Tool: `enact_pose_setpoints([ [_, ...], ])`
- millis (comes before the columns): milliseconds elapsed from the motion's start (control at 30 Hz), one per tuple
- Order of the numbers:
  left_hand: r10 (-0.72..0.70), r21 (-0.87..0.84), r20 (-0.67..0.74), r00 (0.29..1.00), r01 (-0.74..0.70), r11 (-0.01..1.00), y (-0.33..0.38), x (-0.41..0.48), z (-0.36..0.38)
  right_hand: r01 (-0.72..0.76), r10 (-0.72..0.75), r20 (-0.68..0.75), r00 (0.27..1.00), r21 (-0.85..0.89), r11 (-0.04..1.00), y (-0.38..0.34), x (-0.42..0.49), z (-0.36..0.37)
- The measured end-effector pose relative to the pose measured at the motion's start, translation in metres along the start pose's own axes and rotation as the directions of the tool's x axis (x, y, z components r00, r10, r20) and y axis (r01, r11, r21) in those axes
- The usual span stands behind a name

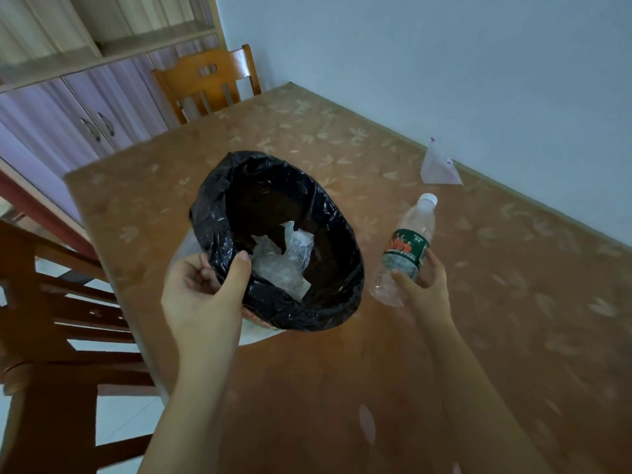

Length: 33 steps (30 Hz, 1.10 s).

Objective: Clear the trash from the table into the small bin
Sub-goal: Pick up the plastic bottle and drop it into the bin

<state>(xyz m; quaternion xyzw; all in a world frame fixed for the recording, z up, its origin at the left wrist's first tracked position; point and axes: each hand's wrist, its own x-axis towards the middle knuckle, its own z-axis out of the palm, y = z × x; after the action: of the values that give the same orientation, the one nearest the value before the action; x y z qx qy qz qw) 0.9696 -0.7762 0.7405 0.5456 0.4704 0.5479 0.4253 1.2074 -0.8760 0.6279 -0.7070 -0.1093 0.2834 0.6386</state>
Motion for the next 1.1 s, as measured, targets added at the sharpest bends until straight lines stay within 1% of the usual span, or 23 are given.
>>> enact_pose_setpoints([
  [167,0.005,0.006,0.041,0.999,-0.005,1.0,0.016,-0.032,-0.02,0.088,-0.089,0.032,0.995,0.028,0.996,-0.023,-0.062,-0.037],
  [300,0.0,0.032,0.081,0.997,-0.003,0.999,0.031,-0.063,-0.036,0.142,-0.144,0.158,0.977,0.022,0.99,-0.048,-0.119,-0.06],
  [400,-0.016,-0.03,0.145,0.989,0.021,0.999,0.044,-0.089,-0.046,0.17,-0.171,0.284,0.943,0.027,0.985,-0.063,-0.162,-0.075],
  [500,-0.003,-0.022,0.195,0.981,0.008,1.0,0.053,-0.114,-0.059,0.152,-0.145,0.397,0.907,0.012,0.988,-0.072,-0.196,-0.089],
  [567,-0.016,-0.03,0.223,0.975,0.023,0.999,0.056,-0.129,-0.069,0.138,-0.112,0.451,0.885,-0.025,0.99,-0.075,-0.214,-0.096],
  [767,-0.073,-0.038,0.234,0.97,0.084,0.996,0.055,-0.159,-0.101,0.157,-0.088,0.538,0.838,-0.084,0.984,-0.083,-0.251,-0.115],
  [900,-0.087,-0.065,0.25,0.964,0.106,0.992,0.053,-0.167,-0.118,0.187,0.017,0.634,0.773,-0.254,0.949,-0.085,-0.273,-0.11],
  [967,-0.096,-0.045,0.271,0.958,0.112,0.993,0.051,-0.166,-0.125,0.219,0.035,0.631,0.775,-0.32,0.922,-0.086,-0.28,-0.101],
  [1100,-0.1,-0.058,0.308,0.946,0.124,0.991,0.051,-0.161,-0.138,0.191,0.038,0.575,0.818,-0.332,0.924,-0.092,-0.292,-0.073],
])
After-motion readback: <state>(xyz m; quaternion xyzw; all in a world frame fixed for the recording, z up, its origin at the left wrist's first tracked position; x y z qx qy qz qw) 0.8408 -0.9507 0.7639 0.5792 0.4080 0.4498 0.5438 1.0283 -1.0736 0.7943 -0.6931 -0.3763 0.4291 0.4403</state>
